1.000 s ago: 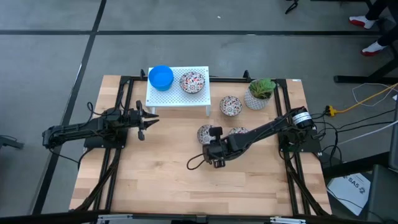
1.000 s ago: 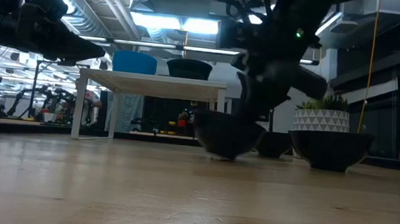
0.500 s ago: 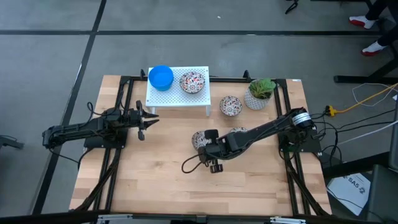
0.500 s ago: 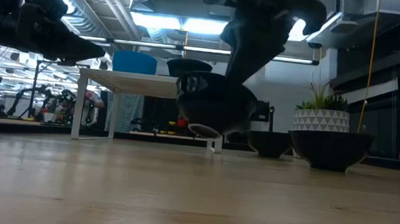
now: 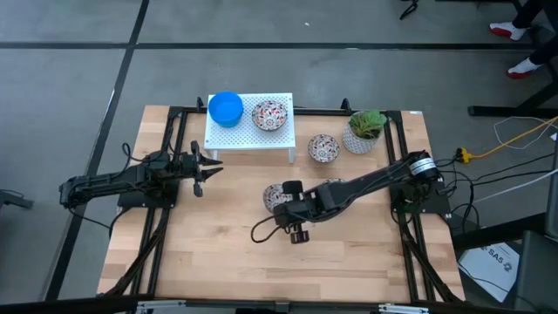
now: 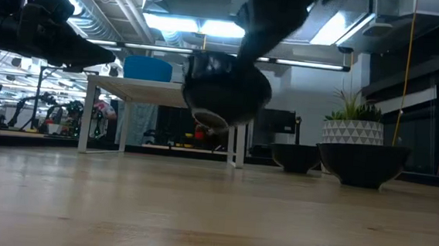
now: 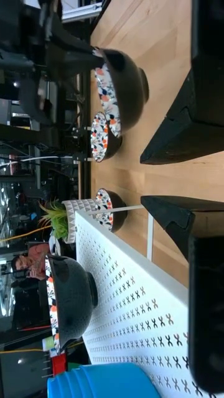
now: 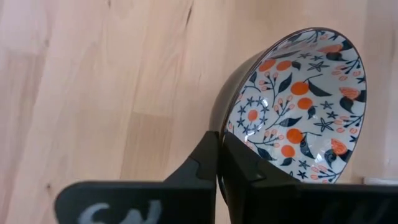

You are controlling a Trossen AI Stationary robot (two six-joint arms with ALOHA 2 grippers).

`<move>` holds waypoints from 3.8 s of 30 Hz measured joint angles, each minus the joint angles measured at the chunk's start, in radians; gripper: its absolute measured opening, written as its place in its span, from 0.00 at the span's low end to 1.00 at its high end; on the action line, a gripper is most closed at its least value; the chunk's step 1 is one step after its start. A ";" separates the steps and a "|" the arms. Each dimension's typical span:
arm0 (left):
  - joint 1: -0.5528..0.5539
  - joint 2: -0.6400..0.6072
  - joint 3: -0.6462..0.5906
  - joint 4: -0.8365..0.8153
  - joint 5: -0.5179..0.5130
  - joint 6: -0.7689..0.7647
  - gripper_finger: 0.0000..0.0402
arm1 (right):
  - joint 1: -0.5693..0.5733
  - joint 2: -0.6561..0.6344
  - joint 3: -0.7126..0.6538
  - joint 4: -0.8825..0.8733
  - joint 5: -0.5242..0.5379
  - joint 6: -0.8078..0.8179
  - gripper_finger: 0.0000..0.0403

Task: Pick & Place Mini bowls
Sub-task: Stack the patterned black bowl on the patterned black bowl on the shelf

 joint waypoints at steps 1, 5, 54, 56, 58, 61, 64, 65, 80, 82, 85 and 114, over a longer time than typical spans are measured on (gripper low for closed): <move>0.000 0.000 0.000 0.000 0.000 0.000 0.21 | 0.000 0.000 0.012 -0.005 0.000 0.000 0.02; 0.000 0.000 0.000 0.000 0.000 0.000 0.21 | 0.005 0.000 0.087 -0.114 0.003 0.000 0.02; 0.000 0.000 0.000 0.000 0.000 0.000 0.21 | -0.083 -0.001 0.772 -0.611 0.232 -0.293 0.03; 0.000 0.000 0.000 0.000 0.000 0.000 0.21 | -0.109 -0.001 0.772 -0.610 0.255 -0.332 0.03; 0.000 0.000 0.000 0.000 0.000 0.000 0.21 | -0.139 0.000 0.772 -0.609 0.275 -0.376 0.03; 0.000 0.000 0.000 0.000 0.000 0.000 0.21 | -0.188 0.000 0.772 -0.589 0.285 -0.434 0.03; 0.000 0.000 0.000 0.000 0.000 0.000 0.21 | -0.234 0.000 0.772 -0.560 0.292 -0.480 0.03; 0.000 0.000 0.000 0.000 0.000 0.000 0.21 | -0.248 0.000 0.772 -0.553 0.303 -0.498 0.03; 0.000 0.000 0.000 0.000 0.000 0.000 0.21 | -0.432 0.002 0.771 -0.291 0.364 -0.852 0.03; 0.000 0.000 0.000 0.000 0.000 0.000 0.21 | -0.454 0.003 0.771 -0.256 0.361 -0.878 0.03; 0.000 0.000 0.000 0.000 0.000 0.000 0.21 | -0.487 0.003 0.769 -0.214 0.344 -0.904 0.03; 0.000 0.000 0.000 0.000 0.000 0.000 0.21 | -0.631 0.081 0.597 -0.210 0.013 -0.838 0.03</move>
